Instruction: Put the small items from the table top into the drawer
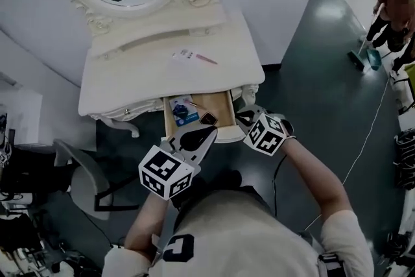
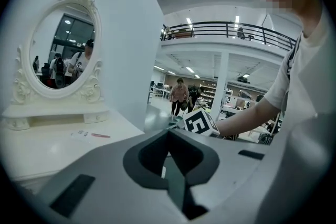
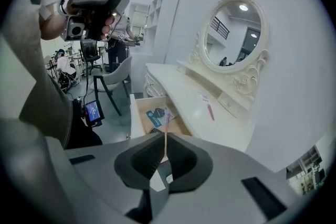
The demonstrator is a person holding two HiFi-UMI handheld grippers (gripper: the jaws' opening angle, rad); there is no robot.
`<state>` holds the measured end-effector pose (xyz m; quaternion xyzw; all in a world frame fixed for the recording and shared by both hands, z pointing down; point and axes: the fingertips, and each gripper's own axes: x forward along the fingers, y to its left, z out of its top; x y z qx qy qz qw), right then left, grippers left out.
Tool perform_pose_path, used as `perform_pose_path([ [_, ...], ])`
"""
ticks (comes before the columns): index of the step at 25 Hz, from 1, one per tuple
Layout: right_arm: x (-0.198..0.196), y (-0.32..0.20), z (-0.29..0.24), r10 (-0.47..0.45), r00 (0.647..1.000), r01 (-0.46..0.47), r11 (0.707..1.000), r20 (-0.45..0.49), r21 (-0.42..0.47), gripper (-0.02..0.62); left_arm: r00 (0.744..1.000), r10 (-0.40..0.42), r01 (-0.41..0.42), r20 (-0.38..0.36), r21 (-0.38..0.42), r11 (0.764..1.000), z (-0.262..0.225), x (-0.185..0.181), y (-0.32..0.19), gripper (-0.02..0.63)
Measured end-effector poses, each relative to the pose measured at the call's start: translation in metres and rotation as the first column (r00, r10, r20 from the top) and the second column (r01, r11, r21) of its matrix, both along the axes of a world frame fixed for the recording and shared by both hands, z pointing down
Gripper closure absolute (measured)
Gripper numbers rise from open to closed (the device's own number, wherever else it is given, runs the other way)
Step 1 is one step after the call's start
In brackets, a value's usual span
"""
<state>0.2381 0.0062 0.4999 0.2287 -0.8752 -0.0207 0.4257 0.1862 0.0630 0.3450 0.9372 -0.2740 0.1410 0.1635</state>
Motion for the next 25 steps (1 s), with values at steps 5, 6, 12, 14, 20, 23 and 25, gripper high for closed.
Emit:
perform_pose_path([
  [5, -0.006, -0.005, 0.001, -0.031, 0.999, 0.031, 0.999, 0.028, -0.014, 0.565, 0.997, -0.073, 0.073, 0.014, -0.012, 0.997, 0.001, -0.01, -0.002, 0.549],
  [6, -0.008, -0.008, 0.001, -0.032, 0.999, 0.033, 0.999, 0.035, -0.017, 0.565, 0.996, -0.083, 0.083, 0.015, -0.014, 0.996, 0.002, -0.012, -0.003, 0.549],
  [12, -0.019, -0.022, 0.0, -0.023, 0.998, 0.025, 0.999, 0.058, -0.032, 0.565, 0.993, -0.121, 0.121, 0.011, -0.023, 0.992, 0.006, -0.031, -0.012, 0.549],
  [14, -0.024, -0.028, 0.0, -0.009, 0.999, 0.01, 0.999, 0.053, -0.03, 0.565, 0.993, -0.117, 0.117, -0.003, -0.019, 0.993, 0.008, -0.039, -0.019, 0.549],
  [20, -0.043, -0.048, -0.001, 0.044, 0.999, -0.043, 0.998, 0.025, -0.037, 0.565, 0.996, -0.07, 0.069, -0.053, -0.024, 0.997, 0.012, -0.066, -0.044, 0.549],
  [23, -0.056, -0.06, -0.007, 0.082, 0.997, -0.081, 0.996, 0.014, -0.043, 0.565, 0.996, -0.033, 0.031, -0.077, -0.025, 0.999, 0.009, -0.084, -0.059, 0.549],
  [25, -0.067, -0.069, -0.009, 0.112, 0.994, -0.111, 0.993, 0.013, -0.047, 0.565, 0.996, -0.008, 0.006, -0.09, -0.028, 1.0, 0.01, -0.096, -0.069, 0.549],
])
